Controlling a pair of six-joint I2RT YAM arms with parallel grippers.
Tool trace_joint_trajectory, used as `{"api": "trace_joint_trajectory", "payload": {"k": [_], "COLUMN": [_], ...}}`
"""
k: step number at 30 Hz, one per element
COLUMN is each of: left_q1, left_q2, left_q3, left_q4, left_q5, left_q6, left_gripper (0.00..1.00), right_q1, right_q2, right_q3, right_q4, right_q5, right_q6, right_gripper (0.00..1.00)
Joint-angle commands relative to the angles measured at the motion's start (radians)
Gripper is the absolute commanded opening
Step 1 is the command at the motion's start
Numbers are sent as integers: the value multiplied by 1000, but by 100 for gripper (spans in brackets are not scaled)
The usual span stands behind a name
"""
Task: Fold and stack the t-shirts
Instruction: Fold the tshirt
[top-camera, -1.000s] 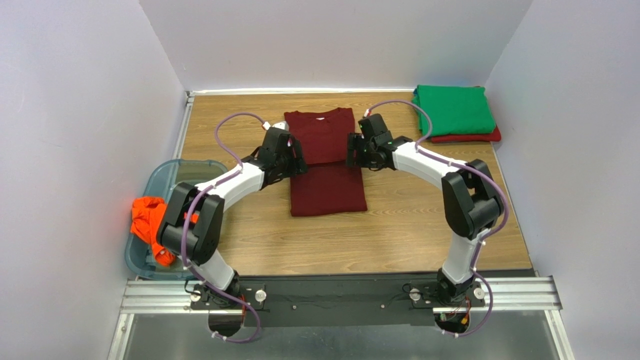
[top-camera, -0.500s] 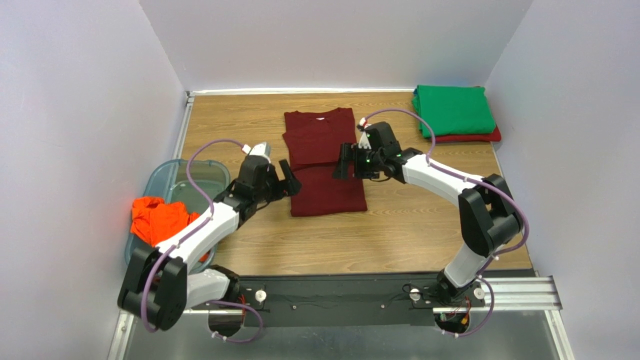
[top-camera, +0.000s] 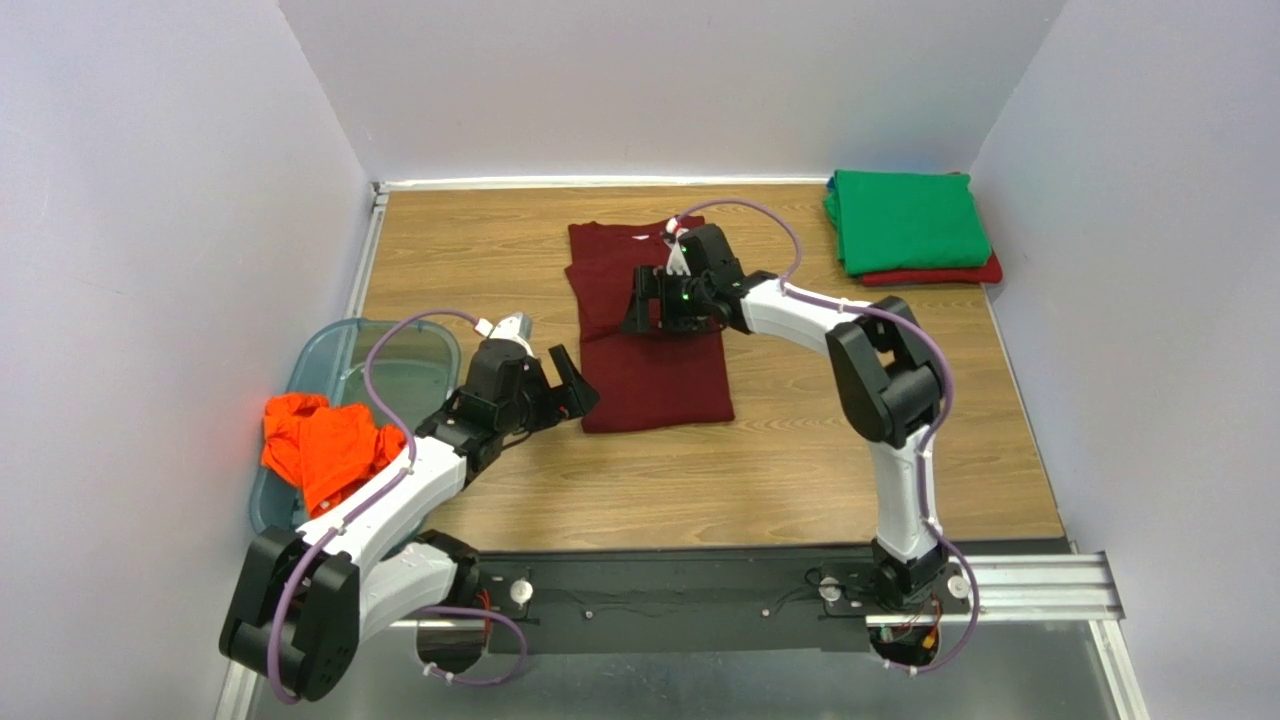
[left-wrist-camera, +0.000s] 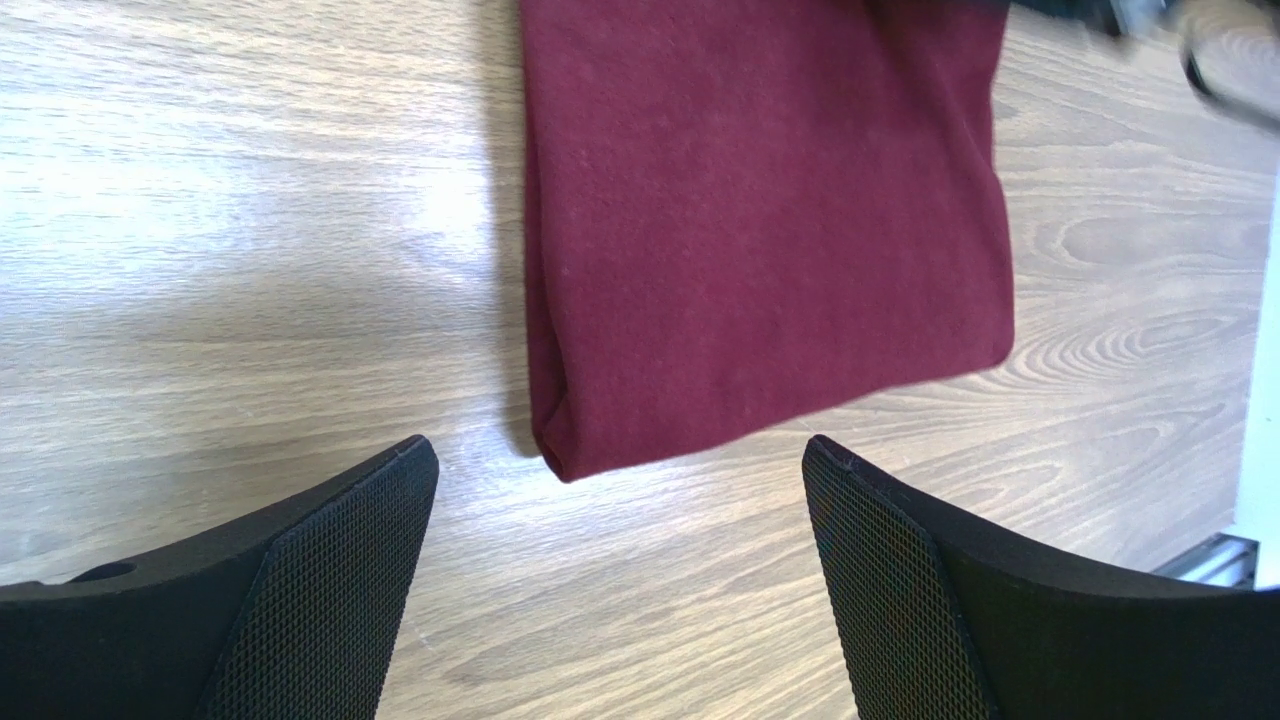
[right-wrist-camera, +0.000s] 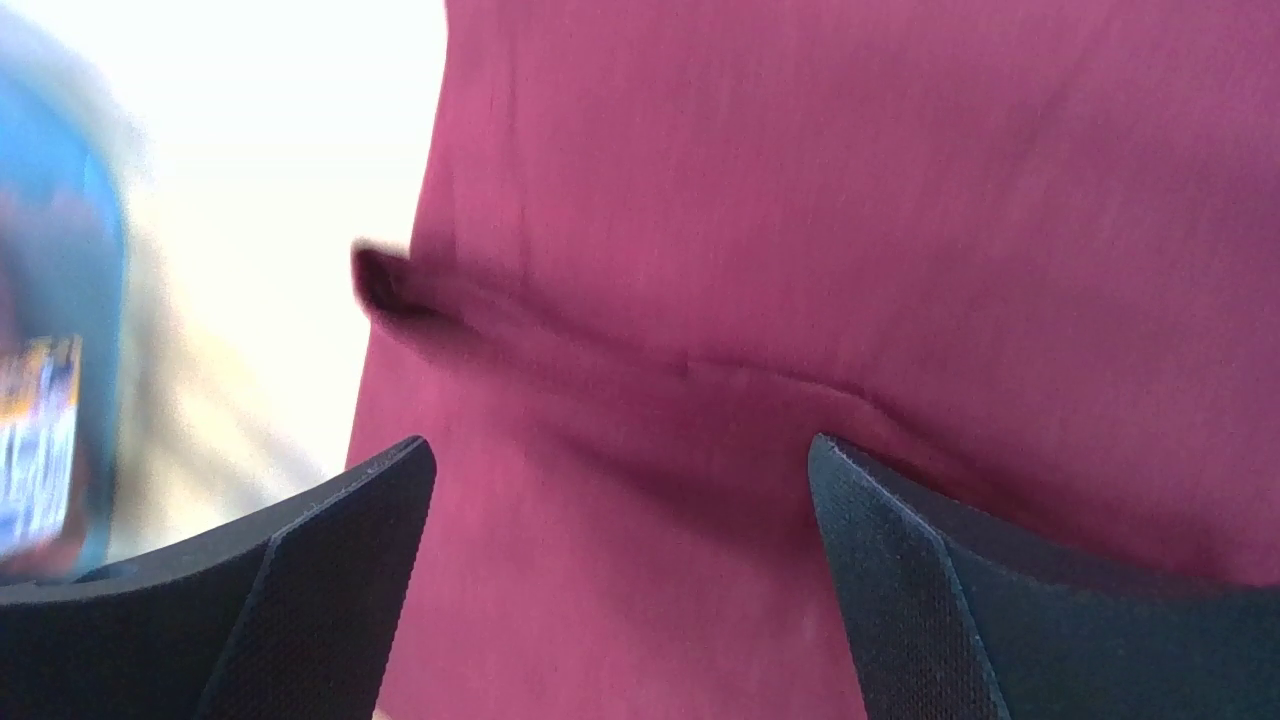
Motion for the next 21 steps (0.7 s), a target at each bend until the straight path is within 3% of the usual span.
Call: {"api": "trace_joint_trajectory", "payload": {"k": [1,6,12,18,21], "left_q1": [1,-1,-1,-5,-5], "left_q2": [0,34,89,158,200], "left_q3": [-16,-30,-36,-44,-36], "left_q4": [40,69,114,158,165], "left_q5": [37,40,54,66,66], "left_q6": [-12,-11,-8,-4,5], "left_gripper": [98,98,95,67,59], "right_q1": [-10,-17,-19,-27,-30], "right_q2": [85,49,-172,-454,-555], "right_q3": [134,151,-45,-400,-476], "right_q4": [24,21,20,17,12], "right_q5": [113,163,298,408,410], "right_q6": [-8,4,44,139,170], "right_gripper": [100,100,100,100,100]}}
